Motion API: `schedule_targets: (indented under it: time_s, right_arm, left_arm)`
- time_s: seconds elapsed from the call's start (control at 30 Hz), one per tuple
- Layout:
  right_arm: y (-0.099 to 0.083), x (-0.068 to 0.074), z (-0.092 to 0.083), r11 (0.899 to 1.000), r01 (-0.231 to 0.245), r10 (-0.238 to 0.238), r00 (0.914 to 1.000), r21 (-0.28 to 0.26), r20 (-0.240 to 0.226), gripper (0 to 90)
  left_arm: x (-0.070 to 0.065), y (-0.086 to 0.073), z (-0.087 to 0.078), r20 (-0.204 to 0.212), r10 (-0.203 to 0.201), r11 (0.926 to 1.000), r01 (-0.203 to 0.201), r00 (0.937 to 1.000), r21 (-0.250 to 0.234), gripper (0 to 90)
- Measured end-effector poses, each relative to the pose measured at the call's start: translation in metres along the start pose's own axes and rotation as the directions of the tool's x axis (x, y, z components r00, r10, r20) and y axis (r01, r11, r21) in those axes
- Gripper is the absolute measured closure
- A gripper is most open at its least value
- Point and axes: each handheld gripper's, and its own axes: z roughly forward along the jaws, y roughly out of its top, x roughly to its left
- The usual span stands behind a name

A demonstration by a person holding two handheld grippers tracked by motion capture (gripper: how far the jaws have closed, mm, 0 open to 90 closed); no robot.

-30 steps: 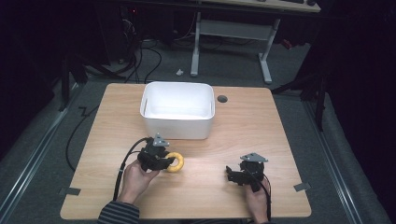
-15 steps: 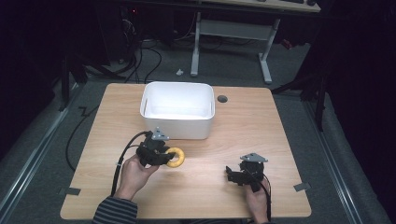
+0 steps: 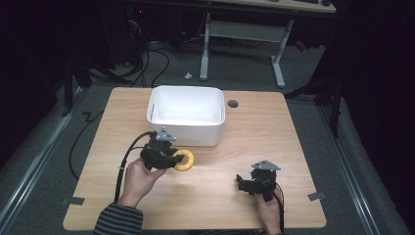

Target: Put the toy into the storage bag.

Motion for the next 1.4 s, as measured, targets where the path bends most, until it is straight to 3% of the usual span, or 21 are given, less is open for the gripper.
schedule_targets:
  time_s: [0.47, 0.73, 1.07, 1.4]
  right_arm:
    - [0.0, 0.0, 0.0, 1.0, 0.007, -0.007, 1.0, 0.0, -0.006, 9.4]
    - [0.0, 0.001, 0.0, 1.0, 0.007, -0.007, 0.9999, -0.002, -0.007, 9.3]
    - [0.0, 0.001, 0.0, 1.0, 0.014, -0.014, 0.9998, -0.001, -0.011, 9.3]
    - [0.0, 0.001, 0.0, 1.0, 0.014, -0.014, 0.9998, -0.001, -0.012, 9.3]
  left_arm:
    - [0.003, 0.024, -0.013, 0.006, 0.006, 1.0, -0.006, 1.0, -0.007, 64.8]
    - [0.004, 0.045, -0.024, 0.016, 0.019, 0.9997, -0.019, 0.9997, -0.013, 64.9]
    - [0.006, 0.067, -0.029, -0.015, 0.041, 0.9992, -0.041, 0.999, 0.0, 64.9]
    - [0.014, 0.084, -0.022, -0.051, 0.046, 0.9988, -0.045, 0.9977, 0.023, 64.8]
